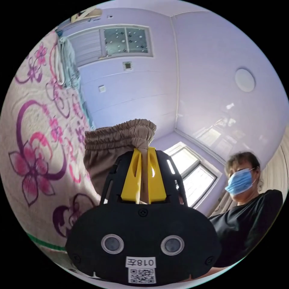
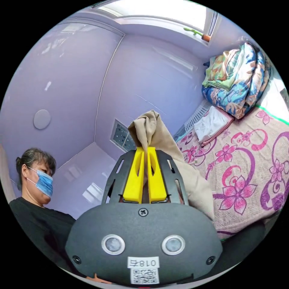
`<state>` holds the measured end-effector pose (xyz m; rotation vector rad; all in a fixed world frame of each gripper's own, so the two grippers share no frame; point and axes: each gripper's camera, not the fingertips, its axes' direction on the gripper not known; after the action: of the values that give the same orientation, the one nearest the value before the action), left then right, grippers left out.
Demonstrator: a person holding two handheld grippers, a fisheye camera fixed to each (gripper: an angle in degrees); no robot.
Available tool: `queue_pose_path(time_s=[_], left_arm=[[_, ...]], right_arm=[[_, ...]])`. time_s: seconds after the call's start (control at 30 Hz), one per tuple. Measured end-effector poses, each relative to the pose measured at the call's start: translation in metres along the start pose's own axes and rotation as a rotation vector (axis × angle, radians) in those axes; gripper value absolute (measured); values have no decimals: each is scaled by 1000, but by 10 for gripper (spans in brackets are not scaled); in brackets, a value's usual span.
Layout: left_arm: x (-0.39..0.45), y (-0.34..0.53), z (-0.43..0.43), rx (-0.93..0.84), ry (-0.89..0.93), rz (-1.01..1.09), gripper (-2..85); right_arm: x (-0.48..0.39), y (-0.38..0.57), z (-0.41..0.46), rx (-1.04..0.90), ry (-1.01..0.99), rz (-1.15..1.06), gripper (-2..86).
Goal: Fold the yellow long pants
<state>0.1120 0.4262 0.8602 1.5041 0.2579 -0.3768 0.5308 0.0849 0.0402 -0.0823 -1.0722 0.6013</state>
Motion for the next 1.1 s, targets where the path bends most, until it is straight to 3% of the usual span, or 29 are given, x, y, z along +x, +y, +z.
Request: queue_pose_path(time_s=[0.1, 0.27, 0.5, 0.67, 0.73, 0.83, 0.93, 1.1], left_arm=[[7, -23, -8, 58, -9, 43, 2], [-36, -66, 35, 18, -159, 28, -3], [-10, -144, 65, 29, -94, 254, -5], [-91, -151, -23, 10, -238, 237, -5], [-171, -149, -88, -1, -360, 133, -6], [-267, -130, -179, 23, -555, -94, -7], [-295, -114, -230, 6, -659, -126, -8], [-255, -134, -269, 26, -560, 57, -6]], right_arm=[[18, -15, -17, 64, -7, 25, 4], [76, -46, 42, -42, 28, 102, 4], [94, -101, 116, -25, -4, -25, 7], [132, -71, 161, -173, 46, -29, 8], [162, -43, 186, -266, 102, -1, 8], [231, 19, 231, -504, 234, 224, 5], [270, 68, 241, -506, 200, 429, 4], [253, 82, 244, -571, 183, 309, 12]])
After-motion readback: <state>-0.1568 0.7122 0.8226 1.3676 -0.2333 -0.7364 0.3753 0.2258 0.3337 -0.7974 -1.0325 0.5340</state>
